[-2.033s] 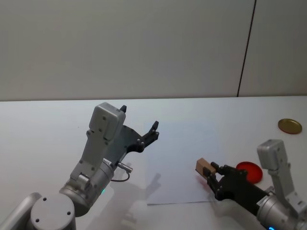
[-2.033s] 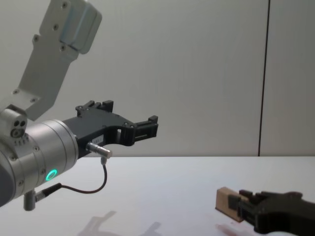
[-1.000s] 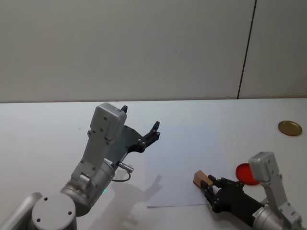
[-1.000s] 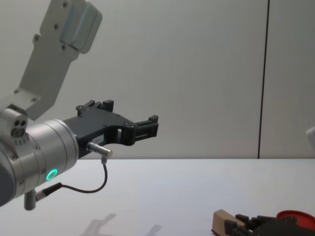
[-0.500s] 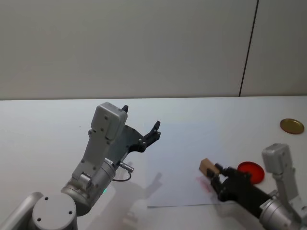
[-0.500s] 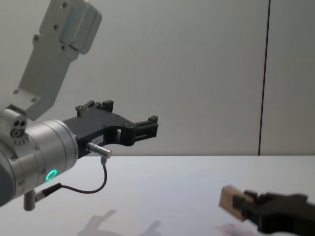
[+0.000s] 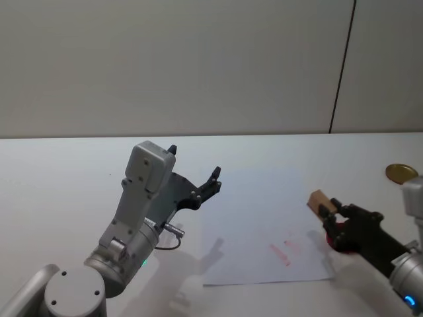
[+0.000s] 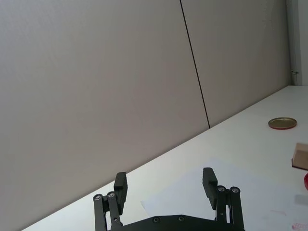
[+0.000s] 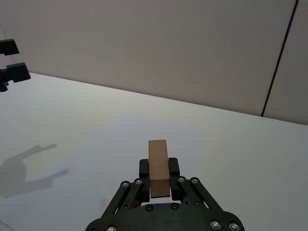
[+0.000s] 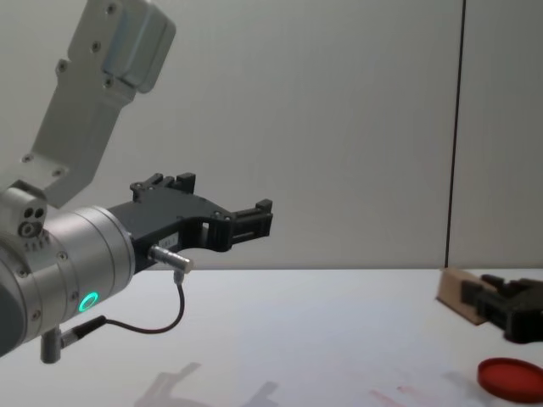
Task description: Use the one hand to pick up the stamp and affix it onto the A4 paper.
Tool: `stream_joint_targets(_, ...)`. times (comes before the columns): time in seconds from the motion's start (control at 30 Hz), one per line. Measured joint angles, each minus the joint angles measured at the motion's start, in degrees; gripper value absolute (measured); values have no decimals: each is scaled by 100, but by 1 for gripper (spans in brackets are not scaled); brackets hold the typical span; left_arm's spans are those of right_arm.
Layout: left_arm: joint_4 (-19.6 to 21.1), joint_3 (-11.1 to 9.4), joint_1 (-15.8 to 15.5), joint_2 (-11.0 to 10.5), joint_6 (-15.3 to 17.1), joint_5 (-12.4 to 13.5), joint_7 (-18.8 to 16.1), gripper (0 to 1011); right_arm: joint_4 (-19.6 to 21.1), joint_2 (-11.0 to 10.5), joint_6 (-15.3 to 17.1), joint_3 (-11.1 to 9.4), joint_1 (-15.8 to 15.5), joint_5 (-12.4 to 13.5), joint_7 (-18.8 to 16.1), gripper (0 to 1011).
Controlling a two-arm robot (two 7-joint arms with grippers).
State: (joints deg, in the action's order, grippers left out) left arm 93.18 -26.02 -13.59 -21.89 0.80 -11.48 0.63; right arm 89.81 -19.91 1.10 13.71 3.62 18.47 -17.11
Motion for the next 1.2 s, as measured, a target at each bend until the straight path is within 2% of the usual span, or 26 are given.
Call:
stream_joint_targets(0.47,0,0,0,0,0,0,0,993,-252,-243,154,-268,136,82,7,217)
stream_joint_targets(1.2,0,0,0,0,0,0,0,993,-648,-251,365,-267,295,-72,-196,216)
